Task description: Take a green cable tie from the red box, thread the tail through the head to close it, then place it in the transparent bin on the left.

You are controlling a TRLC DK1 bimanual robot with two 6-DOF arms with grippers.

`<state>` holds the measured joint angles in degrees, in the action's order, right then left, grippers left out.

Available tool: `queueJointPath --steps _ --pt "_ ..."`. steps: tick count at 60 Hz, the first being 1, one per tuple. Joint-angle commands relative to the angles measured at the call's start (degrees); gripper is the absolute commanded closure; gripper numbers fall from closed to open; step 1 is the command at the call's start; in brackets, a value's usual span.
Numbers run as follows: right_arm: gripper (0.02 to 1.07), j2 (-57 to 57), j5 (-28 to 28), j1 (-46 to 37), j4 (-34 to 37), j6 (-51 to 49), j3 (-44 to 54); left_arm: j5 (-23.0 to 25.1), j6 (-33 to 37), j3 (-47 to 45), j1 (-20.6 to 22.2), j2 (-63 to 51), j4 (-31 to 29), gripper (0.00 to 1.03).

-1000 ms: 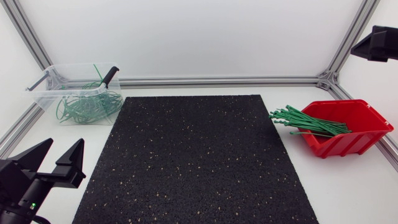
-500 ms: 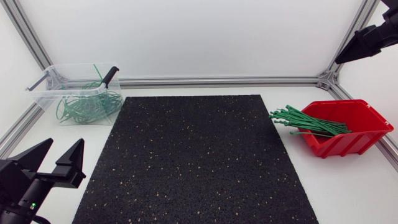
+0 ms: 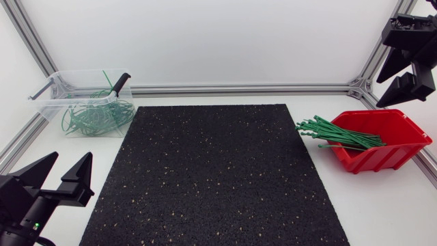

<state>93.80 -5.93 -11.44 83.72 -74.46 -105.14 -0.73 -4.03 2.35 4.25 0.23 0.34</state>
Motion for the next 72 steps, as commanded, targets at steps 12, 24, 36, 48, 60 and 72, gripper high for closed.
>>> queueJointPath --steps 12,24,36,48,60,72 --pt "0.07 -9.51 2.33 2.3 -8.66 -15.37 14.97 -0.06 0.78 -2.26 -0.21 0.47 -1.13 0.05" --pt "0.07 -12.68 5.85 3.18 -11.65 -18.88 21.73 -0.06 0.78 -2.26 -0.21 0.47 -1.13 0.05" --pt "0.11 -12.15 6.9 3.71 -12.88 -19.32 25.07 -0.06 0.78 -2.26 -0.03 0.47 -1.22 0.05" --pt "0.18 -12.68 7.16 4.67 -19.3 -19.41 31.49 -0.06 0.78 -2.17 -0.03 0.47 -1.22 0.05" --pt "0.25 -12.85 8.13 5.55 -27.65 -19.5 38.08 -0.06 0.78 -2.26 -0.03 0.47 -1.22 0.05" --pt "0.25 -10.74 8.48 6.17 -32.04 -19.41 41.51 -0.06 0.78 -2.26 -0.03 0.39 -1.22 0.05"
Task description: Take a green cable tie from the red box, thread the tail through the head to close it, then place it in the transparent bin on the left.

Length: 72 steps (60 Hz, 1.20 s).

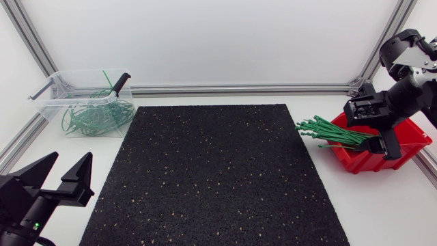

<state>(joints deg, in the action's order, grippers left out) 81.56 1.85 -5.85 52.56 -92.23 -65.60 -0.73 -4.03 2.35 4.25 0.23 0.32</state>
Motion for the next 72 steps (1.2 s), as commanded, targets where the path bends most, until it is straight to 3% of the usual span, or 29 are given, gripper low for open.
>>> queueJointPath --steps 1,8,21,25,67,72 --pt "0.25 1.67 0.7 0.66 -1.23 -1.64 2.15 -0.06 0.78 -2.26 -0.03 0.47 -1.2 0.05" --pt "0.37 3.08 0.53 1.1 -3.42 -1.38 3.46 -0.06 0.78 -2.26 -0.03 0.47 -1.2 0.05" --pt "0.4 5.72 0.35 1.8 -7.99 -0.85 5.75 -0.06 0.78 -2.26 -0.03 0.47 -1.2 0.05" --pt "0.48 6.68 0.26 2.33 -10.37 -0.59 6.72 -0.06 0.78 -2.17 -0.03 0.47 -1.2 0.05" --pt "0.58 10.81 0.44 3.3 -19.95 0.29 9.71 -0.06 0.78 -2.26 -0.12 0.47 -1.2 0.05" --pt "0.64 10.99 0.53 3.39 -20.3 0.38 9.71 -0.06 0.78 -2.26 -0.12 0.47 -1.2 0.05"
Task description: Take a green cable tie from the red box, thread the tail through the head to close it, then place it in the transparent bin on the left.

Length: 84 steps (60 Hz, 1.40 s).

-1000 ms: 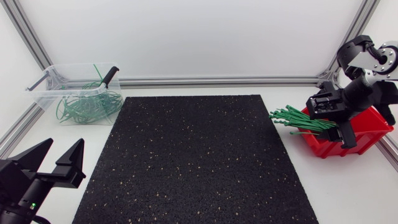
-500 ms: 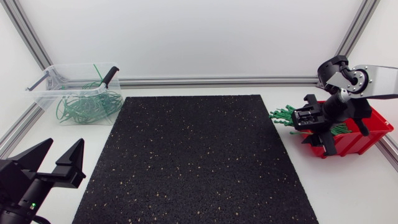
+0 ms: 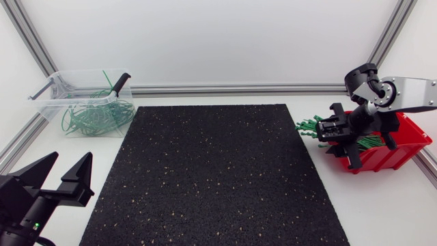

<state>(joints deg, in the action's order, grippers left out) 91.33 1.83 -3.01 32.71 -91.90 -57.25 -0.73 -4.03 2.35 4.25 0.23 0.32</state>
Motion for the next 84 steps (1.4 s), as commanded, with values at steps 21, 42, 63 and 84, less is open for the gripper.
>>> queueJointPath --steps 21,42,63,84 --pt "0.83 1.22 0.72 -0.16 -0.63 -0.21 1.27 -0.06 0.78 -2.26 -0.03 0.47 -1.2 0.05" --pt "0.95 -0.19 0.72 0.02 -0.72 -0.3 1.71 -0.06 0.78 -2.26 -0.12 0.47 -1.2 0.05" --pt "1.01 -1.94 1.16 -0.16 -0.37 -0.3 1.88 -0.06 0.78 -2.17 -0.12 0.47 -1.28 0.05" --pt "1.01 -7.66 1.08 0.02 3.5 0.32 0.56 -0.06 0.78 -2.17 -0.03 0.47 -1.37 0.05"
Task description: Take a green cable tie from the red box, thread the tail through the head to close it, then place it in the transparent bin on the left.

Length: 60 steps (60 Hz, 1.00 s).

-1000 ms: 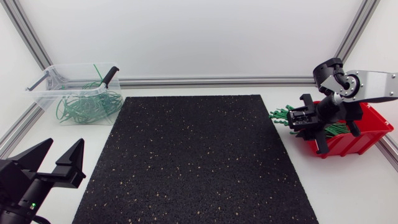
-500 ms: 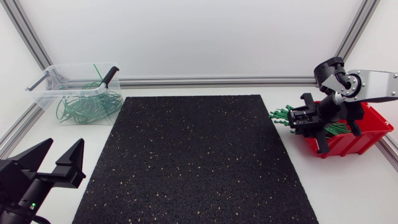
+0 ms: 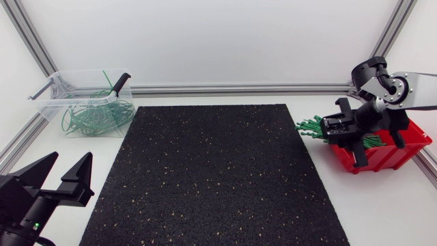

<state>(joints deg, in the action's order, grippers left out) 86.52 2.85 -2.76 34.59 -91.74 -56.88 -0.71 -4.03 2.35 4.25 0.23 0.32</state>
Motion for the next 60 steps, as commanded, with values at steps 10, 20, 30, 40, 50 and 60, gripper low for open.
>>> queueJointPath --steps 10,20,30,40,50,60 --pt "1.01 -6.8 -1.71 -0.31 8.04 1.22 -4.82 -0.08 0.78 -2.17 -0.03 0.47 -1.28 0.05" --pt "1.01 -9.88 -6.1 -0.49 17.0 4.12 -13.08 -0.08 0.78 -2.17 -0.38 0.65 -1.28 0.05" --pt "1.01 -11.2 -10.59 0.48 24.03 8.07 -20.2 -0.08 1.84 -2.09 -0.38 0.65 -0.93 0.05" --pt "1.01 -11.73 -14.01 4.0 30.8 13.61 -25.65 0.01 1.84 -0.86 -0.56 0.74 -1.9 0.05" --pt "1.01 -12.25 -16.65 9.36 34.41 20.99 -29.34 0.97 1.4 1.34 -0.74 0.74 -4.18 0.05" --pt "1.01 -13.13 -17.79 15.51 36.25 28.2 -31.01 3.96 0.34 5.74 -0.74 0.65 -8.05 0.05"
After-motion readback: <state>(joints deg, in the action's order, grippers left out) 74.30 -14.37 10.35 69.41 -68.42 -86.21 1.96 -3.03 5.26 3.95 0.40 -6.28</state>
